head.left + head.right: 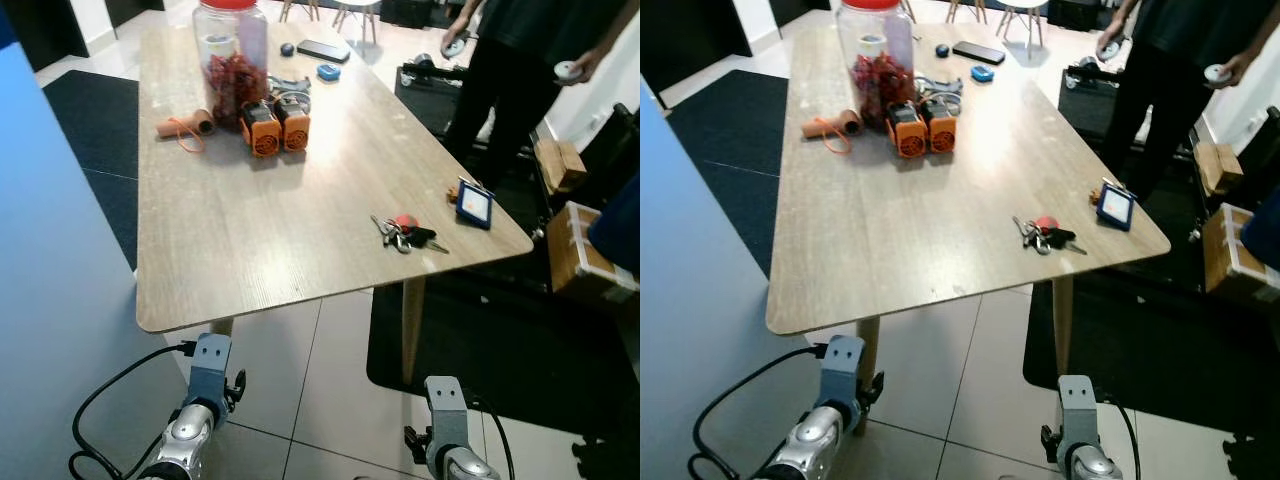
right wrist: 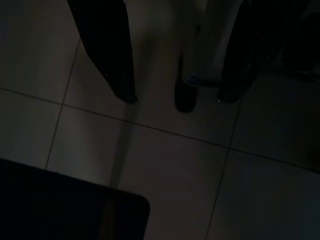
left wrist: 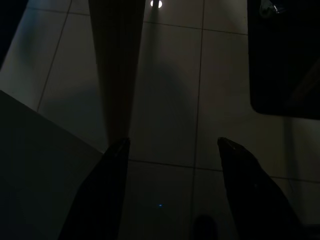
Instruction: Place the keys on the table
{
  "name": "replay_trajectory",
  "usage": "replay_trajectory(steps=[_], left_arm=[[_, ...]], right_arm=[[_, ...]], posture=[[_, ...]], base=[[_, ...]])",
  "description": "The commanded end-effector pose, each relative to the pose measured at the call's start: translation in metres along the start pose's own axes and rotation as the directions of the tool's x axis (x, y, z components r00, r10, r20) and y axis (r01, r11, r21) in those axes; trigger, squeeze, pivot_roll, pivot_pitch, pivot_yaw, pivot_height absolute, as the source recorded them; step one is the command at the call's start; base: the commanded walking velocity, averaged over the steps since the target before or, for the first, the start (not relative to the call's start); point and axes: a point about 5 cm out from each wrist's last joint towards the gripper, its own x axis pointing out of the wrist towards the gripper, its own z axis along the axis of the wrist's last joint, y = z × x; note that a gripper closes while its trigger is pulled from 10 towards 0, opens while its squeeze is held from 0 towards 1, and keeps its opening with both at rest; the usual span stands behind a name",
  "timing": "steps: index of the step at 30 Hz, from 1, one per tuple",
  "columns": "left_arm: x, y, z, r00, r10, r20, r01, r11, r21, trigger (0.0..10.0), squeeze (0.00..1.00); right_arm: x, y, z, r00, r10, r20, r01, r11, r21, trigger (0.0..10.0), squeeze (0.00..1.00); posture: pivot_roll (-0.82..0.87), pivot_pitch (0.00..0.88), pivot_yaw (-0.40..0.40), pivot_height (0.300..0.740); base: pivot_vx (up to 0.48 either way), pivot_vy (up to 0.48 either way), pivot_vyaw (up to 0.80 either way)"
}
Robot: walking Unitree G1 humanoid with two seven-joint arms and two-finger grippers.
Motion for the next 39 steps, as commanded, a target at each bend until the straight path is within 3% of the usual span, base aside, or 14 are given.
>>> replay_trajectory(steps=[1,6,16,22,26,37,39], left_arm=[[-0.0017,-0.0033,-0.0050,1.000,-0.008,-0.013,0.008,1.000,0.005,10.0,0.00],[-0.0019,-0.0011,-0.0055,1.000,0.014,-0.015,-0.015,0.999,-0.036,10.0,0.00],[-0.0018,0.0007,-0.0051,1.000,0.013,-0.018,-0.013,1.000,-0.023,10.0,0.00],[-0.0014,0.0006,-0.0042,1.000,-0.002,-0.020,0.003,1.000,0.028,10.0,0.00],[-0.0013,-0.0003,-0.0043,1.000,0.001,-0.021,-0.001,1.000,0.020,10.0,0.00],[-0.0009,0.0018,-0.0043,0.999,0.018,-0.030,-0.018,1.000,-0.004,10.0,0.00],[-0.0005,0.0017,-0.0036,0.999,0.005,-0.032,-0.004,0.999,0.037,10.0,0.00]], right_arm=[[-0.0015,-0.0051,-0.0031,1.000,-0.016,-0.007,0.016,1.000,0.004,10.0,0.00],[-0.0014,-0.0052,-0.0031,1.000,-0.015,-0.008,0.015,1.000,0.003,10.0,0.00],[-0.0014,-0.0045,-0.0035,1.000,-0.015,-0.009,0.015,1.000,0.006,10.0,0.00],[-0.0014,-0.0037,-0.0037,1.000,-0.013,-0.009,0.013,1.000,0.007,10.0,0.00],[-0.0014,-0.0039,-0.0038,1.000,-0.014,-0.010,0.014,1.000,0.007,10.0,0.00],[-0.0014,-0.0043,-0.0038,1.000,-0.016,-0.012,0.016,1.000,0.007,10.0,0.00],[-0.0013,-0.0041,-0.0039,1.000,-0.015,-0.013,0.015,1.000,0.007,10.0,0.00]], posture=[[0.04,0.064,-0.068,0.740],[0.04,0.064,-0.067,0.740],[0.05,0.065,-0.064,0.740],[0.05,0.066,-0.063,0.740],[0.04,0.065,-0.062,0.740],[0.05,0.065,-0.063,0.740],[0.05,0.064,-0.060,0.740]], base=[[0.000,-0.480,0.00],[0.000,-0.192,0.00],[0.000,0.000,0.00],[0.000,-0.080,0.00],[0.000,-0.480,0.00],[0.000,0.000,0.00],[0.000,0.000,0.00]])
